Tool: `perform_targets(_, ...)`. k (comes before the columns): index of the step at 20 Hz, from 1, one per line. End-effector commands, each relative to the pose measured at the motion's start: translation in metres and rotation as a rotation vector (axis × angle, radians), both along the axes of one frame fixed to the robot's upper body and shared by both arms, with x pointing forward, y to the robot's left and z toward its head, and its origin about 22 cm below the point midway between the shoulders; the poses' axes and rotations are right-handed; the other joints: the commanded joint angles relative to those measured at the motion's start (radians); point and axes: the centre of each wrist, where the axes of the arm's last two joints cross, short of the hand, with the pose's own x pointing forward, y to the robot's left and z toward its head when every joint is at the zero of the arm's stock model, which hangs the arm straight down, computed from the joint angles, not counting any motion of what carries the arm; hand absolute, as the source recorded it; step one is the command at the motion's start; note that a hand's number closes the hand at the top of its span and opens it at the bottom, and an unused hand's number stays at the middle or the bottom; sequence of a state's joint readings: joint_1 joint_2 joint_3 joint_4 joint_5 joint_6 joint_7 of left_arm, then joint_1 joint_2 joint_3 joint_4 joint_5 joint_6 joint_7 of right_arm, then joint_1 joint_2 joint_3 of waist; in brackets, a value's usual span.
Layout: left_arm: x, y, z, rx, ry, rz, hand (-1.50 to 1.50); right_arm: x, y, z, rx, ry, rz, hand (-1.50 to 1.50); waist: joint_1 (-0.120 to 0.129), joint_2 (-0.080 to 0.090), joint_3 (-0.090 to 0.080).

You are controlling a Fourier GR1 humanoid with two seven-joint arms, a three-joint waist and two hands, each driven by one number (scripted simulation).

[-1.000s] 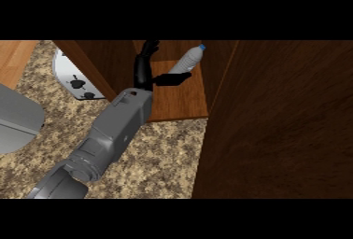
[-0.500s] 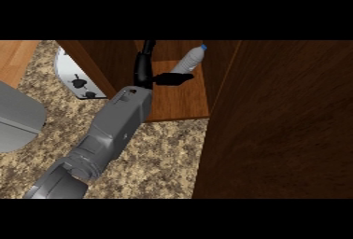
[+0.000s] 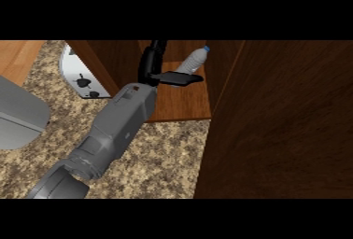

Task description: Pick up the bottled water, place it into the cabinet and close the cabinet

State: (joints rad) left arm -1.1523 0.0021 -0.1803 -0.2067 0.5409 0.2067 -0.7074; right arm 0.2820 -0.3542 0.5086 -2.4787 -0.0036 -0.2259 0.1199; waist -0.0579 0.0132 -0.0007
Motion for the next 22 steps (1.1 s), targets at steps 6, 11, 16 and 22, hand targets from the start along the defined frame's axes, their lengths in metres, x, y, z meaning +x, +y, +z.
perform_targets(6, -0.012, -0.007, -0.002, -0.137, 0.014, -0.104, -1.5, -0.018, -0.004, 0.018, 0.008, -0.005, -0.008, -1.5, 0.031, -0.014, 0.0)
perform_targets(11, -0.04, -0.006, -0.023, -0.17, 0.054, -0.159, 1.5, -0.008, -0.016, 0.02, -0.018, -0.02, -0.013, -1.5, 0.063, -0.02, 0.001)
perform_targets(16, -0.074, -0.005, -0.023, -0.18, 0.067, -0.154, 1.5, -0.007, -0.003, 0.016, -0.084, -0.023, -0.008, -1.5, 0.08, -0.025, 0.0)
perform_targets(22, -0.117, 0.039, -0.05, -0.16, 0.088, -0.134, 1.5, -0.019, 0.002, 0.02, -0.226, 0.047, 0.149, 1.5, 0.082, -0.028, 0.0)
